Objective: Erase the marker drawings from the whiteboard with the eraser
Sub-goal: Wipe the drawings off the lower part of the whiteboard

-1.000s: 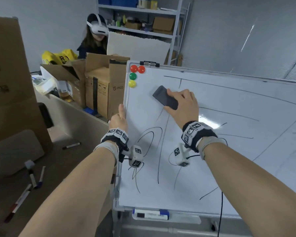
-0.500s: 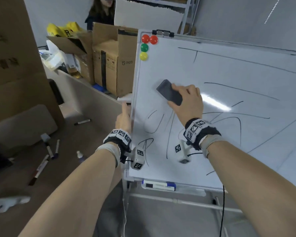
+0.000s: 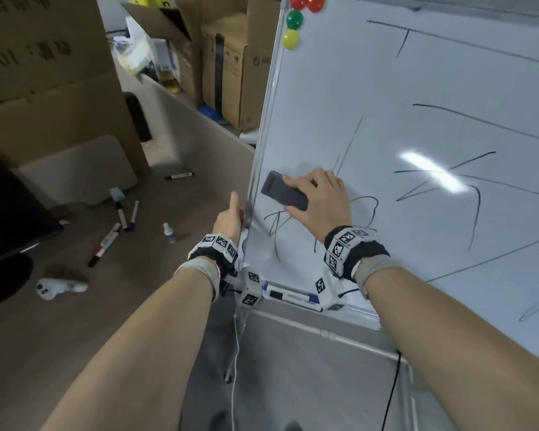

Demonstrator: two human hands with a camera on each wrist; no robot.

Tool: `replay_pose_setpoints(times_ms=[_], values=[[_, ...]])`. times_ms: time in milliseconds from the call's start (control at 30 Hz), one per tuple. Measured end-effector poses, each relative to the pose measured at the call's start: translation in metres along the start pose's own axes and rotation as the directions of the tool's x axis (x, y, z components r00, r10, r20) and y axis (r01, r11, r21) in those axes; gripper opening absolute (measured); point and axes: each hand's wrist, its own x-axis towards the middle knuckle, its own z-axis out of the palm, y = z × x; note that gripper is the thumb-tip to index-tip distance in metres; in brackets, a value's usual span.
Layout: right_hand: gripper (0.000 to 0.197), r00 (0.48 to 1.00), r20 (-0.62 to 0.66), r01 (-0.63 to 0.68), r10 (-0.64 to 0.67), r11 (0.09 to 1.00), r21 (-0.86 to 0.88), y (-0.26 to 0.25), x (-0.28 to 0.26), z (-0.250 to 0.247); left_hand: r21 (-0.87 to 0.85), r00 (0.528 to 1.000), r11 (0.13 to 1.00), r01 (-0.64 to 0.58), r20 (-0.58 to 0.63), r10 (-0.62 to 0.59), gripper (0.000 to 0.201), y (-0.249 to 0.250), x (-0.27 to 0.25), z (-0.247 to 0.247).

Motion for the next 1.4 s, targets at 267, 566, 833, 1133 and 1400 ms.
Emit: replay_pose_setpoints(times_ms=[267, 566, 833, 1133, 1400], values=[[0.060, 0.992, -0.093, -0.079, 0.083, 0.996, 0.045, -0.001, 0.018, -0.011, -0.061, 0.995, 0.993, -0.103, -0.012, 0.102, 0.032, -0.026, 0.006, 0.003], [0.059, 0.967, 0.202, 0.166, -0.156, 0.986, -0.034, -0.021, -0.083, 0.073, -0.221, 0.976, 0.952, -0.213, 0.003, 0.219, 0.025, -0.040, 0.011, 0.006], [0.056, 0.998, 0.042, -0.046, 0.050, 0.993, -0.105, -0.001, -0.028, 0.003, -0.215, 0.979, 0.957, -0.193, 0.019, 0.202, 0.024, -0.042, 0.012, 0.012], [0.057, 0.968, 0.213, 0.150, -0.133, 0.986, -0.066, -0.001, -0.083, 0.053, -0.174, 0.961, 0.947, -0.269, -0.104, 0.254, 0.023, -0.051, 0.020, 0.011], [0.056, 0.950, 0.281, 0.170, -0.137, 0.981, -0.093, 0.011, -0.118, 0.047, -0.019, 0.950, 0.957, -0.289, -0.134, 0.284, 0.029, -0.043, 0.006, 0.023]])
